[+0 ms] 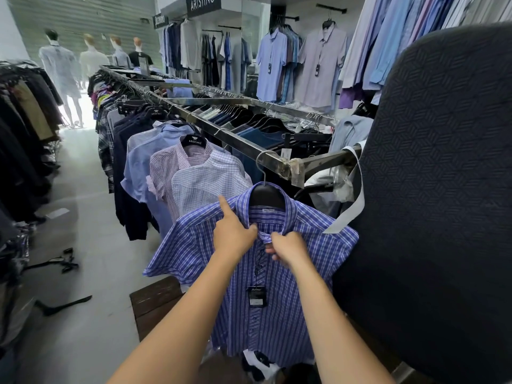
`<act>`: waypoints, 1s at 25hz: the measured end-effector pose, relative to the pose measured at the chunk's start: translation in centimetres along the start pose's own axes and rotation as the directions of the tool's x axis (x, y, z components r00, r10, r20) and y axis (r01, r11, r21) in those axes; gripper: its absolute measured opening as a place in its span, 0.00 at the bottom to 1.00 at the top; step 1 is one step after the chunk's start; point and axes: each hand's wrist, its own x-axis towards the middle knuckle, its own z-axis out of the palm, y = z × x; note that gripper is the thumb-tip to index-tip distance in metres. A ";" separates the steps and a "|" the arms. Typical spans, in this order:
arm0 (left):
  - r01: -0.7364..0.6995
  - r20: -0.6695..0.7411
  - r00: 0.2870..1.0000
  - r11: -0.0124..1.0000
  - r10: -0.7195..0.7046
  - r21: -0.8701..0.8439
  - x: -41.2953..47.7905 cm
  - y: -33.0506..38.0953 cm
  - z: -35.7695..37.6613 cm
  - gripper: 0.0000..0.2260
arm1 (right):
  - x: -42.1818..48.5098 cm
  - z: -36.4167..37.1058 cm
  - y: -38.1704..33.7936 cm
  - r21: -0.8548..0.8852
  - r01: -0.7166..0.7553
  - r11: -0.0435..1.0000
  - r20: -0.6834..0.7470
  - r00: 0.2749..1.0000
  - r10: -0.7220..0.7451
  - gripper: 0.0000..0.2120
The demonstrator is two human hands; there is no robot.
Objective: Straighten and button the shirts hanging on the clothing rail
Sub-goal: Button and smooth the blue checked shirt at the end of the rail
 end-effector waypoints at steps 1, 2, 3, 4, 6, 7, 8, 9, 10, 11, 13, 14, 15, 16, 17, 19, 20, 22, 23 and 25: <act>0.005 0.003 1.000 1.000 -0.005 -0.002 0.0 0.1 0.2 0.52 | 0.0 0.1 0.1 0.051 -0.019 0.999 0.005 1.000 0.019 0.13; 0.016 0.007 1.000 1.000 -0.016 -0.010 0.1 0.2 0.3 0.52 | -0.1 0.2 0.0 0.064 -0.020 0.998 0.008 1.000 0.020 0.14; 0.033 0.013 0.999 0.999 -0.032 -0.025 0.1 0.4 0.4 0.53 | -0.4 0.1 0.0 0.053 -0.021 0.998 0.007 1.000 0.020 0.15; 0.048 0.022 0.999 0.997 -0.047 -0.053 0.1 0.5 0.5 0.54 | -0.4 0.1 0.2 0.048 -0.021 0.999 0.002 1.000 0.021 0.15; 0.070 0.043 0.997 0.987 -0.064 -0.142 0.0 0.6 0.5 0.54 | -0.4 0.0 0.3 0.070 -0.031 0.997 0.001 1.000 0.031 0.15; 0.075 0.050 0.997 0.979 -0.067 -0.188 -0.1 0.6 0.6 0.54 | -0.6 -0.1 0.2 0.077 -0.034 0.997 0.000 0.999 0.034 0.14; 0.074 0.052 0.997 0.972 -0.064 -0.222 -0.2 0.5 0.7 0.53 | -0.6 -0.2 0.3 0.070 -0.032 0.997 -0.002 0.999 0.033 0.13; 0.068 0.050 0.997 0.970 -0.058 -0.233 -0.5 0.5 0.7 0.53 | -0.7 -0.4 0.3 0.054 -0.024 0.998 0.002 1.000 0.024 0.12; 0.059 0.042 0.998 0.974 -0.051 -0.220 -0.7 0.6 0.8 0.52 | -0.9 -0.7 0.3 0.038 -0.012 0.999 0.015 1.000 0.011 0.11; 0.051 0.024 0.999 0.980 -0.047 -0.190 -1.0 0.6 0.9 0.52 | -1.3 -1.2 0.1 0.026 0.014 1.000 0.044 0.999 -0.015 0.12; 0.017 -0.063 0.998 0.991 -0.026 -0.133 -1.8 1.2 1.0 0.48 | -1.9 -2.9 0.0 -0.023 0.066 0.998 0.127 0.990 -0.063 0.17; -0.023 -0.131 0.991 0.993 0.007 -0.119 -2.2 1.5 1.1 0.45 | -2.0 -4.0 0.1 -0.079 0.097 0.992 0.159 0.984 -0.083 0.20; -0.077 -0.191 0.980 0.989 0.053 -0.123 -2.8 2.0 1.2 0.40 | -2.0 -5.3 0.5 -0.142 0.125 0.982 0.169 0.981 -0.100 0.21; -0.139 -0.237 0.966 0.981 0.104 -0.136 -3.3 2.4 1.4 0.35 | -1.9 -6.7 1.0 -0.186 0.143 0.972 0.152 0.982 -0.115 0.20; -0.192 -0.265 0.953 0.971 0.150 -0.142 -3.9 2.8 1.6 0.30 | -1.7 -8.2 1.6 -0.206 0.152 0.967 0.108 0.985 -0.132 0.19; -0.245 -0.282 0.939 0.958 0.197 -0.146 -4.8 3.5 2.1 0.21 | -1.8 -10.9 2.5 -0.204 0.141 0.969 -0.055 0.986 -0.155 0.18; -0.255 -0.284 0.937 0.955 0.205 -0.152 -5.0 3.7 2.4 0.17 | -1.9 -12.0 3.0 -0.200 0.129 0.971 -0.163 0.973 -0.163 0.17; -0.280 -0.279 0.933 0.946 0.228 -0.163 -5.5 4.2 2.9 0.11 | -2.3 -13.7 3.4 -0.155 0.105 0.982 -0.382 0.911 -0.158 0.13; -0.296 -0.269 0.932 0.940 0.245 -0.169 -5.7 4.4 3.1 0.10 | -2.3 -14.0 3.4 -0.117 0.105 0.988 -0.454 0.879 -0.147 0.09; -0.369 -0.215 0.919 0.913 0.330 -0.172 -6.0 5.1 3.4 0.07 | -2.1 -14.3 3.3 -0.065 0.148 0.987 -0.438 0.884 -0.162 0.13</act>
